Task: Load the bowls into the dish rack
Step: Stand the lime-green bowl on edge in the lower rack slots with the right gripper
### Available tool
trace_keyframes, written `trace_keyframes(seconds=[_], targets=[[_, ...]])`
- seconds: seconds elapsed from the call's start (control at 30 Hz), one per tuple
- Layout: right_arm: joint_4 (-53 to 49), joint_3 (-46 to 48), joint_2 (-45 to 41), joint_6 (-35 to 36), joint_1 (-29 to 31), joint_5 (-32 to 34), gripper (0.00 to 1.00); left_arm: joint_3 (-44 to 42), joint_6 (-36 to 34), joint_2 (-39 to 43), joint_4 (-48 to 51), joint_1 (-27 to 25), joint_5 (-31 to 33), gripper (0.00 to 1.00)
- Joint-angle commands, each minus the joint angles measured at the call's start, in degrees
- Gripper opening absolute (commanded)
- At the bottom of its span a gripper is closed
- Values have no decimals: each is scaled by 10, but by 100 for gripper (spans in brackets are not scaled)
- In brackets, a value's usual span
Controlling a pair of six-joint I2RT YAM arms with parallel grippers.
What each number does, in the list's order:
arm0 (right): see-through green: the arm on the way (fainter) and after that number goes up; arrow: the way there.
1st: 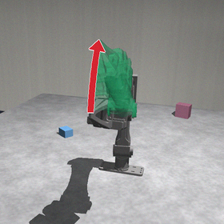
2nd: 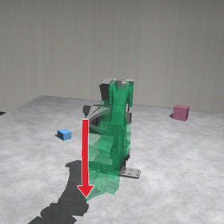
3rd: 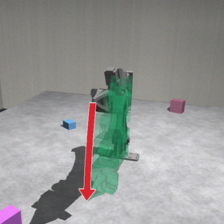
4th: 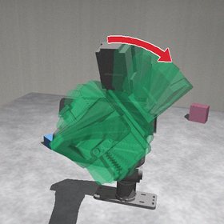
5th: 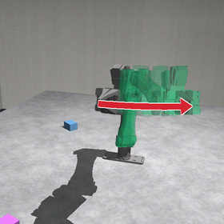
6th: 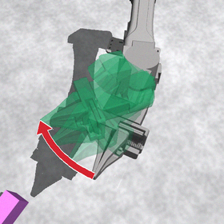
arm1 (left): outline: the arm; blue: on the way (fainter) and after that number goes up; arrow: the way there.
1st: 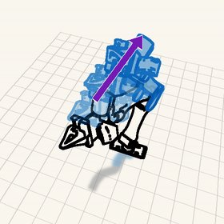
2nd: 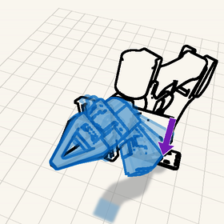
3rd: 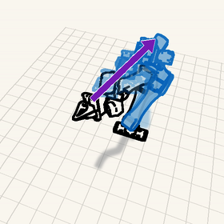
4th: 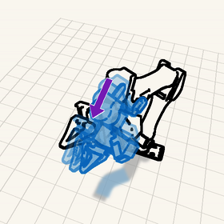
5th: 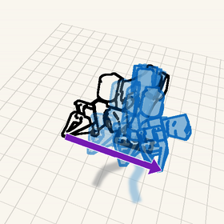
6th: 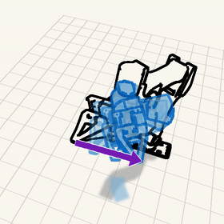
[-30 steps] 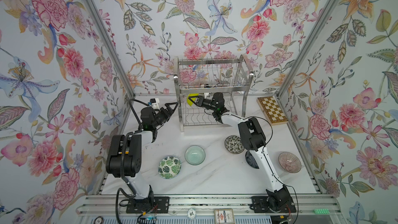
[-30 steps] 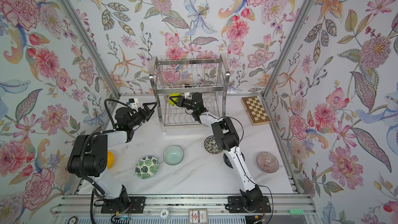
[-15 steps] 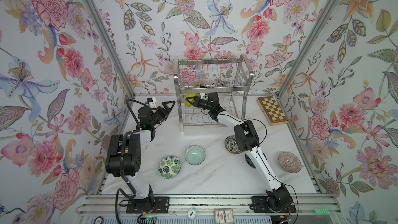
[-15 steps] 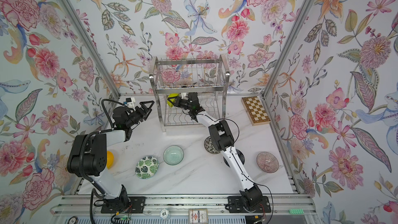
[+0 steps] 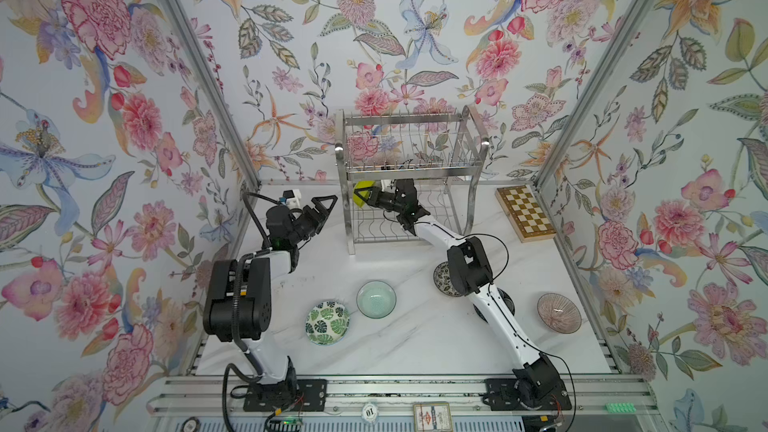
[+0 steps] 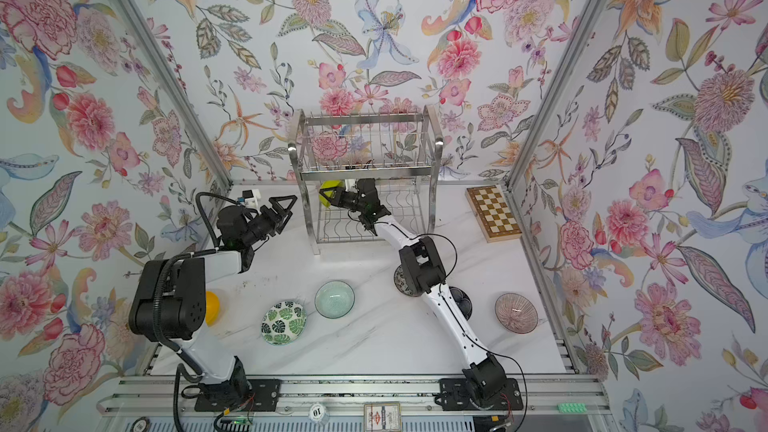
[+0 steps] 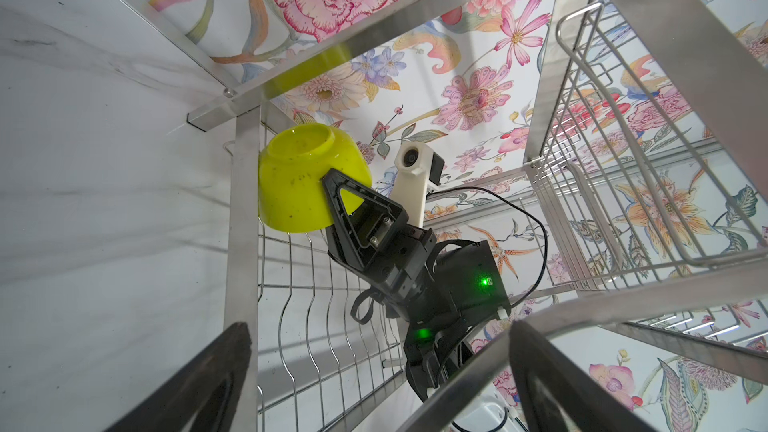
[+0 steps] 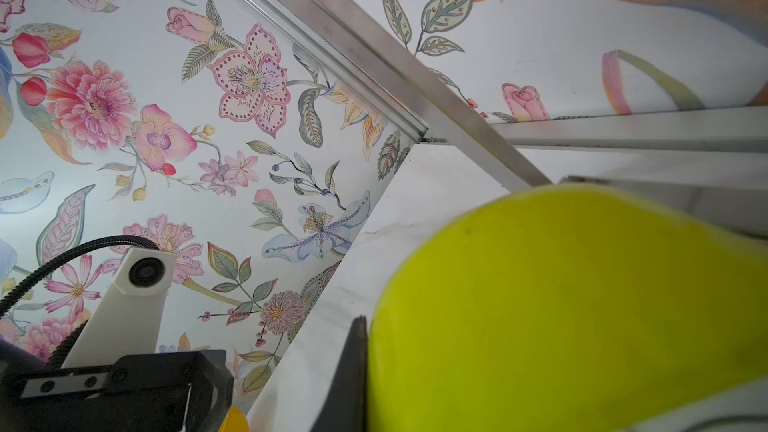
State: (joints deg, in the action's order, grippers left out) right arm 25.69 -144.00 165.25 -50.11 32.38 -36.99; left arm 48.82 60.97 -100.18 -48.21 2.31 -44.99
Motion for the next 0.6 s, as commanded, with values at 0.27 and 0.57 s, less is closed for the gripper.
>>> trace_keyframes(seconds=[0.27,0.57], targets=[[-63,12,-11,34,-6,13,0,3,-5,18,13,6,-1,99],[-98,17,-21,57,-6,7,5,4,-7,17,15,6,1,99]])
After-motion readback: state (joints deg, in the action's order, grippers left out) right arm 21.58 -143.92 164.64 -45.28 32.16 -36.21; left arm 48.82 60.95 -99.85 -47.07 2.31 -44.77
